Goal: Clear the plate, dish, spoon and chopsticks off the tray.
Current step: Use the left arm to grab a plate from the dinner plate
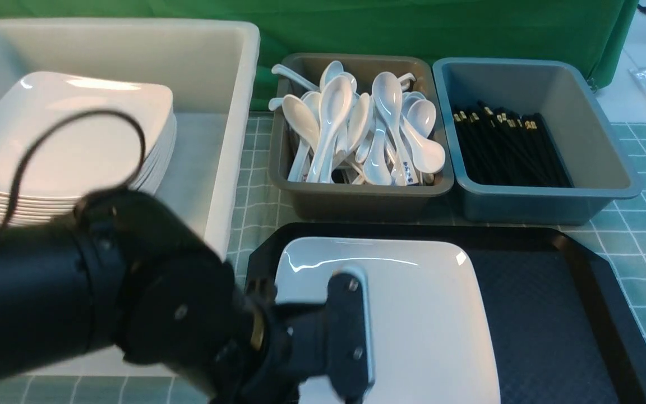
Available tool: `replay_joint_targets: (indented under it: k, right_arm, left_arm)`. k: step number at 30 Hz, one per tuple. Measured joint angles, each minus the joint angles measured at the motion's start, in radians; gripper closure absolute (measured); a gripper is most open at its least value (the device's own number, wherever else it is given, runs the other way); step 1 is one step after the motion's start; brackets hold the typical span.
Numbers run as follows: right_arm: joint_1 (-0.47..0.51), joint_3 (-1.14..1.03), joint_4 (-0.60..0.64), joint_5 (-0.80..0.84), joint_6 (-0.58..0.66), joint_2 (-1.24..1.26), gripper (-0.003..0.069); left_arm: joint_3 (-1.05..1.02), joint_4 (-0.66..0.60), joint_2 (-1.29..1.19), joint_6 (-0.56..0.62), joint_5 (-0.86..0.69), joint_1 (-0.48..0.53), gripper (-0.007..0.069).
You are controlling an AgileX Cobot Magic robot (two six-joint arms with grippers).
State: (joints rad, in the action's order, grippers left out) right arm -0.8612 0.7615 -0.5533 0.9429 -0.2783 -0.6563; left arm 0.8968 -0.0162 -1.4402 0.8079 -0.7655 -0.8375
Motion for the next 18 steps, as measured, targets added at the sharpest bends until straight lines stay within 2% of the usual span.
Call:
replay_joint_targets:
  k: [3,8,11,18]
  right_arm:
    - [0.0,0.0,0.014,-0.019,-0.008,0.0,0.0516]
    - [0.0,0.0,0.031,-0.036,-0.026,0.0,0.0516]
    - [0.0,0.0,0.046,-0.036,-0.026,0.0,0.0516]
    - [0.0,0.0,0.059,-0.036,-0.029,0.0,0.0516]
  left_arm:
    - [-0.071,0.016,-0.004,0.053,0.076,0.0,0.0257]
    - [-0.15,0.029,-0.008,0.165,0.282,0.0,0.0117]
    - [-0.183,0.057,-0.008,0.215,0.356,0.0,0.0098]
    - [-0.207,0.095,-0.02,0.238,0.373,0.0,0.0125]
